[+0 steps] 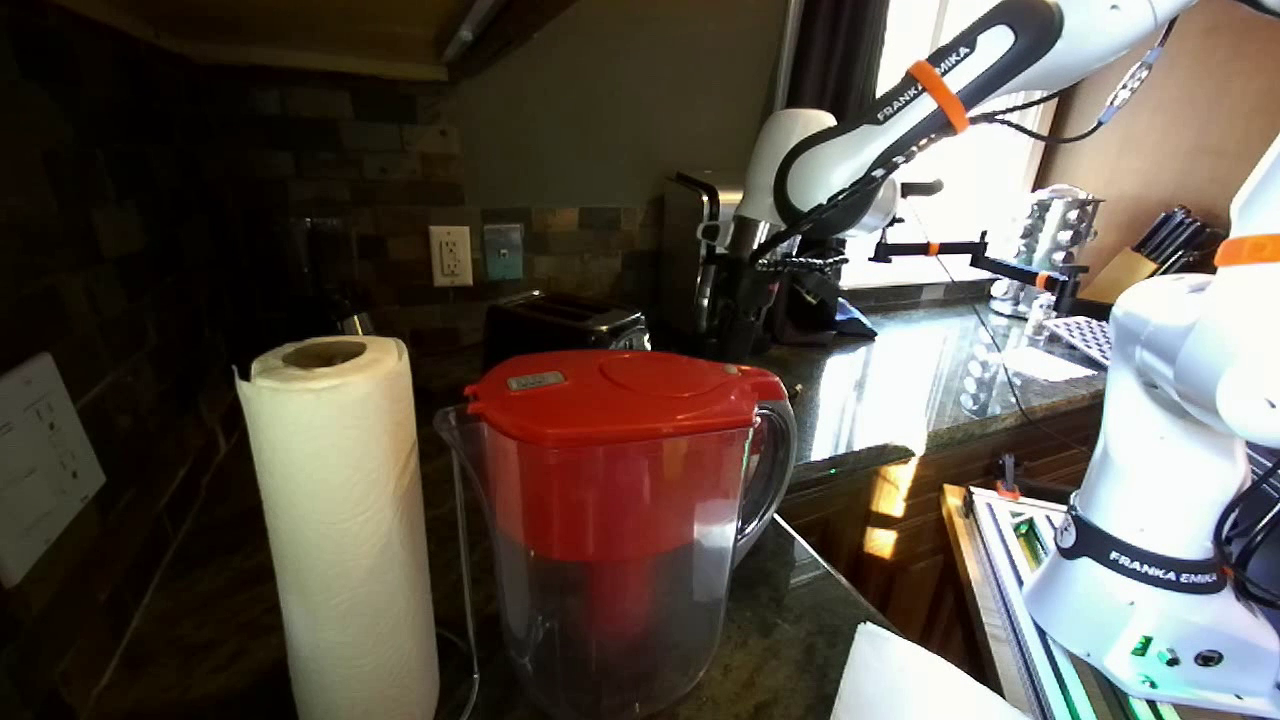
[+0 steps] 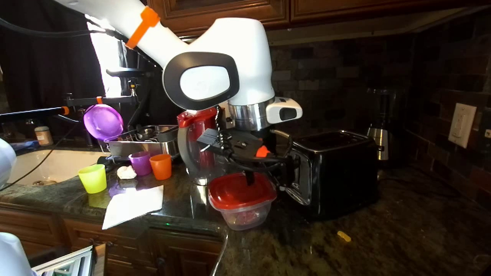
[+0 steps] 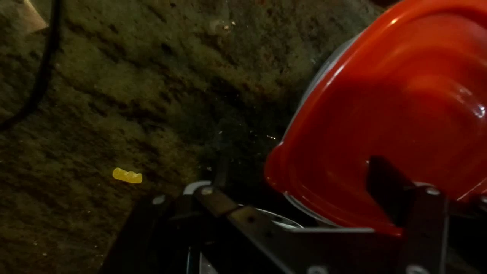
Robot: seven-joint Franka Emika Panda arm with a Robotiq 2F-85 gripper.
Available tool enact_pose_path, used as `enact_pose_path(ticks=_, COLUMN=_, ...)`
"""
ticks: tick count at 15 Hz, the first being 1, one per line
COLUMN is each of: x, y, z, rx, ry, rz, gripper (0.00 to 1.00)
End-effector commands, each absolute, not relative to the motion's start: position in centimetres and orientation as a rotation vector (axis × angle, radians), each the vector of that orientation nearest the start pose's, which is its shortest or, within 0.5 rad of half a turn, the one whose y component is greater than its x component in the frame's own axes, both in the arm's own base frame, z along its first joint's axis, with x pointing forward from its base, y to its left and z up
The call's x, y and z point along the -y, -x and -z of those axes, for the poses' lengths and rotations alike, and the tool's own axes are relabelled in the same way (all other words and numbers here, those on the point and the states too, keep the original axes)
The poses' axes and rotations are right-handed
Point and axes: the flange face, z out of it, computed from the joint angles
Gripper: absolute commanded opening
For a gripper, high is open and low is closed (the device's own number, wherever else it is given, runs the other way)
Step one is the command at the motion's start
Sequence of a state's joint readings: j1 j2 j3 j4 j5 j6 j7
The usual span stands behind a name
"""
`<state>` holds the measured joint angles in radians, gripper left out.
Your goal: Open the lunchbox, place the clear packet inside, then close the lunchbox
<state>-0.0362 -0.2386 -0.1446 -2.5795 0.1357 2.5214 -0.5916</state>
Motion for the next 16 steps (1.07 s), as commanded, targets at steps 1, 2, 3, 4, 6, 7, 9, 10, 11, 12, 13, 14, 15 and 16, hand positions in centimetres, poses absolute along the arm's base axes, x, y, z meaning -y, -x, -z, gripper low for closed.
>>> enact_pose_path(ticks=1, x=8.1, y=-41.8, z=-37.8, rx=0.506, ry=3.003, rz=0.312, gripper=1.0)
enact_pose_path(ticks=2, x=8.3, y=-41.6, z=-38.3, rx=0.503, ry=3.004, rz=0.32, gripper=1.0)
enact_pose_path(ticks=3, x=8.5, y=-41.4, z=-38.8, rx=0.495, ry=3.005, rz=0.324, gripper=1.0)
enact_pose_path(ticks=4, x=8.6, y=-41.2, z=-39.6, rx=0.491, ry=3.004, rz=0.33, gripper=1.0)
enact_pose_path(ticks=6, x=8.9, y=-40.6, z=-40.9, rx=0.487, ry=3.003, rz=0.34, gripper=1.0)
enact_pose_path(ticks=7, x=8.9, y=-40.3, z=-41.5, rx=0.489, ry=3.001, rz=0.342, gripper=1.0)
enact_pose_path(ticks=9, x=9.1, y=-39.8, z=-42.8, rx=0.489, ry=2.996, rz=0.363, gripper=1.0)
enact_pose_path(ticks=10, x=9.1, y=-39.5, z=-43.4, rx=0.491, ry=2.991, rz=0.366, gripper=1.0)
enact_pose_path(ticks=11, x=9.1, y=-39.2, z=-43.8, rx=0.495, ry=2.985, rz=0.366, gripper=1.0)
enact_pose_path(ticks=12, x=9.1, y=-39.0, z=-44.3, rx=0.493, ry=2.983, rz=0.371, gripper=1.0)
enact_pose_path(ticks=13, x=9.2, y=-38.8, z=-44.6, rx=0.499, ry=2.98, rz=0.369, gripper=1.0)
enact_pose_path(ticks=14, x=9.2, y=-38.6, z=-45.0, rx=0.496, ry=2.981, rz=0.38, gripper=1.0)
enact_pose_path(ticks=15, x=9.1, y=-38.4, z=-45.3, rx=0.499, ry=2.979, rz=0.382, gripper=1.0)
enact_pose_path(ticks=16, x=9.1, y=-38.2, z=-45.7, rx=0.498, ry=2.978, rz=0.388, gripper=1.0)
